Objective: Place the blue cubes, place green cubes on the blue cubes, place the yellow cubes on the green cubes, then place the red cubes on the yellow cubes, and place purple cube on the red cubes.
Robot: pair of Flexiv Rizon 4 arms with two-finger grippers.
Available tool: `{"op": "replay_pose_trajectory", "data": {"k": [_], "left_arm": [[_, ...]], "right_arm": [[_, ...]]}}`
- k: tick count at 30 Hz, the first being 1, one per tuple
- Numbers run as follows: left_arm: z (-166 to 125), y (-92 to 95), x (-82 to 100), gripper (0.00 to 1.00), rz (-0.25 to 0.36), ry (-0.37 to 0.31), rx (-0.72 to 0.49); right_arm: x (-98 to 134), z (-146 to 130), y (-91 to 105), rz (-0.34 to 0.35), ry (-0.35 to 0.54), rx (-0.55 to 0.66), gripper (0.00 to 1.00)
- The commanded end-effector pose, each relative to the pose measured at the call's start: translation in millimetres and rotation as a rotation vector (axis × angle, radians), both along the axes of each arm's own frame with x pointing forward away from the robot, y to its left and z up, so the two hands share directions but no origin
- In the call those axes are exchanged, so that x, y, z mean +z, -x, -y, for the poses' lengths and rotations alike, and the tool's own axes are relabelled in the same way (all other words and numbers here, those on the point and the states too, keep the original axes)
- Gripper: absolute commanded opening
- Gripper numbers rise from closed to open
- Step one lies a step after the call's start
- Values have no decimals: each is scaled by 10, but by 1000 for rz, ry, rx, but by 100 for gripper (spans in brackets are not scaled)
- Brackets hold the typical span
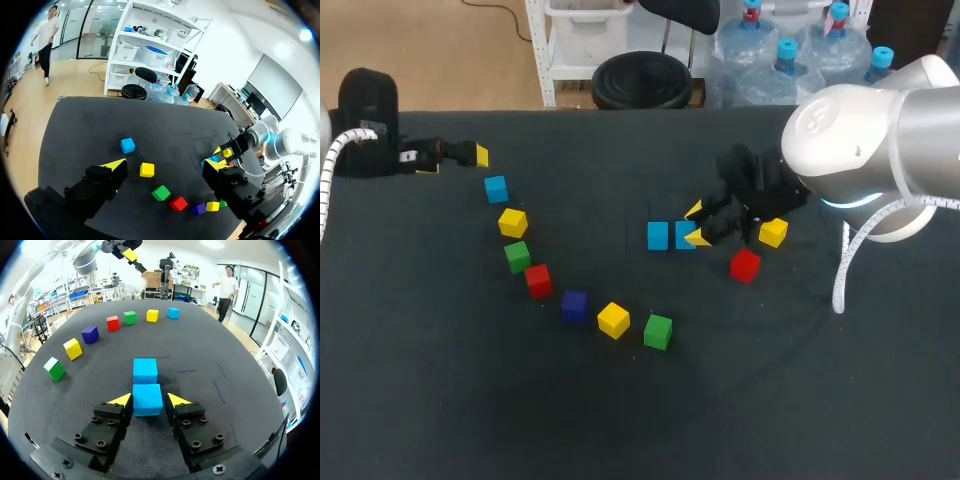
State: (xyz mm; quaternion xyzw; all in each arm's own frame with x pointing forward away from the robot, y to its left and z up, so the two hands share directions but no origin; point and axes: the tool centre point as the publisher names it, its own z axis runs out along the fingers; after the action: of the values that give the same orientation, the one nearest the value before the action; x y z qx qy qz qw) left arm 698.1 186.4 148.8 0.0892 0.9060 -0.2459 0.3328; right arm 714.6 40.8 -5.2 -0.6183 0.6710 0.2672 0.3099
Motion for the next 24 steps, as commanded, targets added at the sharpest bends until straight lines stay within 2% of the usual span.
{"op": "replay_pose_trajectory", "data": {"k": [1, 4, 7, 8, 11, 16, 19, 20, 22, 23, 24], "left_arm": [[12, -10, 11, 100, -6, -6, 3], [12, -10, 11, 100, -6, -6, 3], [12, -10, 11, 100, -6, -6, 3], [12, -10, 11, 100, -6, -6, 3], [12, -10, 11, 100, -6, -6, 3], [12, -10, 11, 100, -6, -6, 3], [12, -10, 11, 100, -6, -6, 3], [12, -10, 11, 100, -6, -6, 3], [12, -10, 11, 100, -6, -6, 3], [12, -10, 11, 100, -6, -6, 3], [12, -10, 11, 100, -6, -6, 3]], "right_arm": [[83, 52, 0, 6, -7, -14, 45], [188, 119, 12, 2, -15, -34, 50], [290, 193, 77, -2, -20, -47, 71], [313, 215, 101, -4, -21, -49, 75], [361, 290, 184, -10, -18, -62, 79], [400, 399, 256, -14, -12, -84, 80], [356, 406, 234, -5, -4, -86, 71], [337, 398, 217, -2, -3, -85, 45], [300, 380, 180, 0, -3, -84, 22], [287, 373, 167, 2, -3, -83, 18], [279, 366, 157, 3, -4, -81, 6]]}}
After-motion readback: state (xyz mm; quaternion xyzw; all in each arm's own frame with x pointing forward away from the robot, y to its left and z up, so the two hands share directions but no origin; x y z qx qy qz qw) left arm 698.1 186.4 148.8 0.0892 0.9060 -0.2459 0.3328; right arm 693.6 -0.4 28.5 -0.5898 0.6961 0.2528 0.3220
